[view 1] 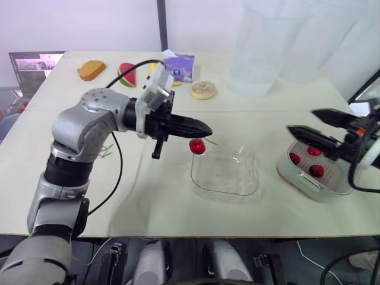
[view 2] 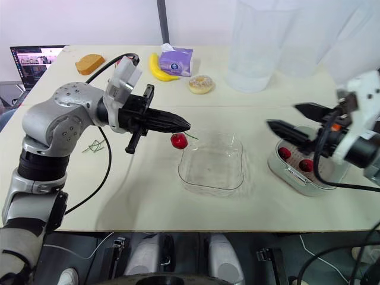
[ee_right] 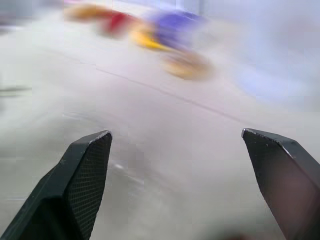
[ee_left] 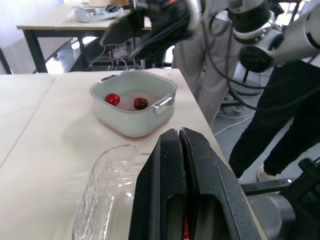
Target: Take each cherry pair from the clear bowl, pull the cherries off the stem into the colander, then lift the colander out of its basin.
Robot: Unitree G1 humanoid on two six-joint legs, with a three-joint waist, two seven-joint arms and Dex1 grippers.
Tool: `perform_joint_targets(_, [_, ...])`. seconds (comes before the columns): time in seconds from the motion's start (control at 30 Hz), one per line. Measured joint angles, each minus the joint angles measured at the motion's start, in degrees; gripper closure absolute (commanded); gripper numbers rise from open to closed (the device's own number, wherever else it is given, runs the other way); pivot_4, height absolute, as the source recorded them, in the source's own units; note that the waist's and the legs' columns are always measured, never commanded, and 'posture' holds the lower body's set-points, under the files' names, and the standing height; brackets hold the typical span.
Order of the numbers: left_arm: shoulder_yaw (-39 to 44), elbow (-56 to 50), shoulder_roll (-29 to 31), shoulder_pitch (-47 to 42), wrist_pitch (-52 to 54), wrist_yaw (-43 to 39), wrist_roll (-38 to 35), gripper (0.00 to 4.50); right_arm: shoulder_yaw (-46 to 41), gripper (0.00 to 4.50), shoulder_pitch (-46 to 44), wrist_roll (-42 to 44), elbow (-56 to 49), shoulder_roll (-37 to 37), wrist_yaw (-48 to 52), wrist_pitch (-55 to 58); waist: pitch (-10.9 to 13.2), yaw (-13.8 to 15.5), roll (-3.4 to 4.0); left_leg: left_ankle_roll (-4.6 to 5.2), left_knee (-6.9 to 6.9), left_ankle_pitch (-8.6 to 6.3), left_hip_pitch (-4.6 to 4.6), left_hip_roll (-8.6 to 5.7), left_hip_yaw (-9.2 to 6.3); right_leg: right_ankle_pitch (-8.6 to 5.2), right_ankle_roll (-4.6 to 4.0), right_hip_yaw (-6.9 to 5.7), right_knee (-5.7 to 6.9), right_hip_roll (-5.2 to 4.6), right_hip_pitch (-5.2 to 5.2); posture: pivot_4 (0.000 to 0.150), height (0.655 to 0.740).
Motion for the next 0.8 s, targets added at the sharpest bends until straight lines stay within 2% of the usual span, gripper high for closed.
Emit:
perform_joint_targets(0.17, [-0.5, -0.5, -0.2, 0.1, -2.4, -1.4, 0.7, 4.5, 18.9, 0.09, -7.5, 6.6, -3.4, 4.3, -4.0, -3.1, 0.0, -0.1, 0.0, 0.1, 0.13, -0.06, -0.05, 0.01, 0.0, 0.0, 0.0, 0.0, 0.01, -0.03, -0.01, 0.15, 0.74])
perform_joint_targets(0.37, [-1.4, 2.6, -1.5, -0.7, -5.0, -2.6, 2.6, 4.5, 34.2, 0.09, -14.6, 2.1, -1.2, 12.1, -8.4, -5.5, 0.0, -0.1, 0.0, 0.13, 0.17, -0.07, -0.16, 0.01, 0.0, 0.0, 0.0, -0.02, 0.02, -0.05, -0.13, 0.15, 0.74])
perform_joint_targets(0.57, [-1.4, 2.8, -1.8, -1.1, -5.1, -2.5, 2.6, 4.5, 38.7, 0.09, -17.1, -2.0, 3.1, 16.0, -8.2, -7.1, 0.0, -0.1, 0.0, 0.13, 0.17, -0.07, -0.17, 0.01, 0.01, 0.0, 0.0, -0.04, 0.04, -0.09, -0.14, 0.15, 0.74])
perform_joint_targets(0.8, [-1.4, 2.7, -2.3, -1.4, -4.6, -1.7, 2.6, 4.5, 39.9, 0.09, -17.7, -5.1, 4.6, 16.8, -7.3, -8.0, 0.0, -0.1, 0.0, 0.13, 0.17, -0.07, -0.17, 0.01, 0.0, 0.0, 0.0, -0.06, 0.04, -0.1, -0.13, 0.15, 0.74])
